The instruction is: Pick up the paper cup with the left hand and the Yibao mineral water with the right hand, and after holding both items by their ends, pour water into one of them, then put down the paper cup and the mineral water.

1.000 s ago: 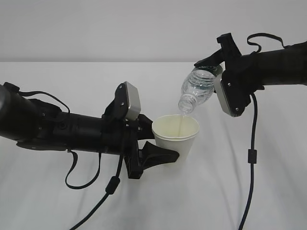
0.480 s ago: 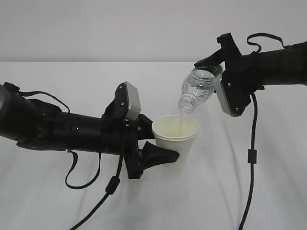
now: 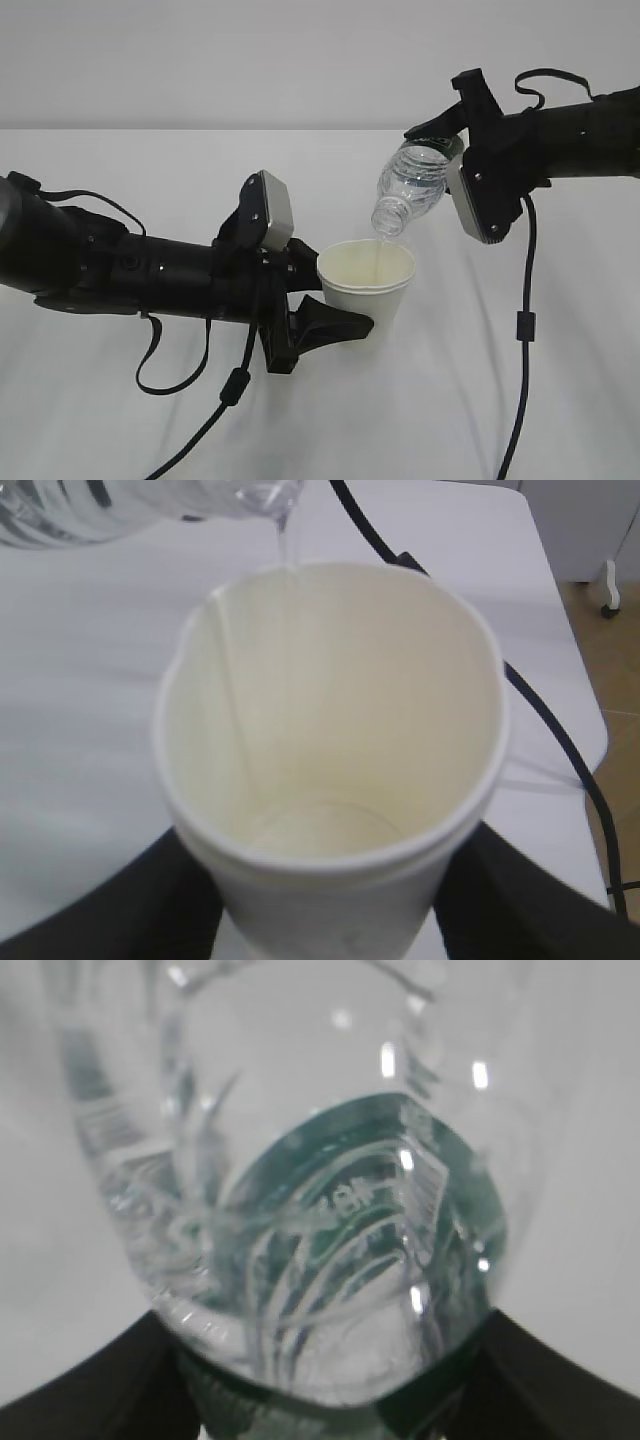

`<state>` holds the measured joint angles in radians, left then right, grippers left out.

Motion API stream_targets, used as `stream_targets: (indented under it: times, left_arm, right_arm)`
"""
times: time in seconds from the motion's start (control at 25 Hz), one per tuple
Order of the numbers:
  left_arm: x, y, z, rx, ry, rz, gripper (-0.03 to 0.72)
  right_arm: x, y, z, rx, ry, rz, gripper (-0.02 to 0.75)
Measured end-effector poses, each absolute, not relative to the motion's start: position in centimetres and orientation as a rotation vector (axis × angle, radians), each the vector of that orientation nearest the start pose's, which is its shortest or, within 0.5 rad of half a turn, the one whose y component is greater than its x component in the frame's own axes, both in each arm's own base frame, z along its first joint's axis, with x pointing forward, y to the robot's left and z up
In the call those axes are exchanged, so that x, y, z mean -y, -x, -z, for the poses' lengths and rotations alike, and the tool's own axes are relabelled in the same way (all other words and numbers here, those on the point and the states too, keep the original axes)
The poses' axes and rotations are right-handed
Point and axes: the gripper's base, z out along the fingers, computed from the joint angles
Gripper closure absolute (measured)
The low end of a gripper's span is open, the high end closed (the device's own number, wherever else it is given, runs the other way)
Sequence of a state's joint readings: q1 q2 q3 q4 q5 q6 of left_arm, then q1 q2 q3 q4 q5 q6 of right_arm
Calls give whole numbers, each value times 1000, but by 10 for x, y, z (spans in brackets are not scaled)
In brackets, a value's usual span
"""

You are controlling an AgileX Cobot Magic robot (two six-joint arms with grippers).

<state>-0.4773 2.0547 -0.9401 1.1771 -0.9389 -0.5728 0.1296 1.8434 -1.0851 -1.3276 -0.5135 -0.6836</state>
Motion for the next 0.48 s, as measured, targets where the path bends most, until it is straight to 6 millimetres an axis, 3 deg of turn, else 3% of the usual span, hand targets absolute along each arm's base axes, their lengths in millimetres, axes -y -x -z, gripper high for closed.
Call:
stream_targets:
  times: [0.48]
  left_arm:
    - [228, -294, -120, -1593, -1283, 937, 257]
  right_arm:
    - [-94, -383, -205, -763, 1949, 622, 279]
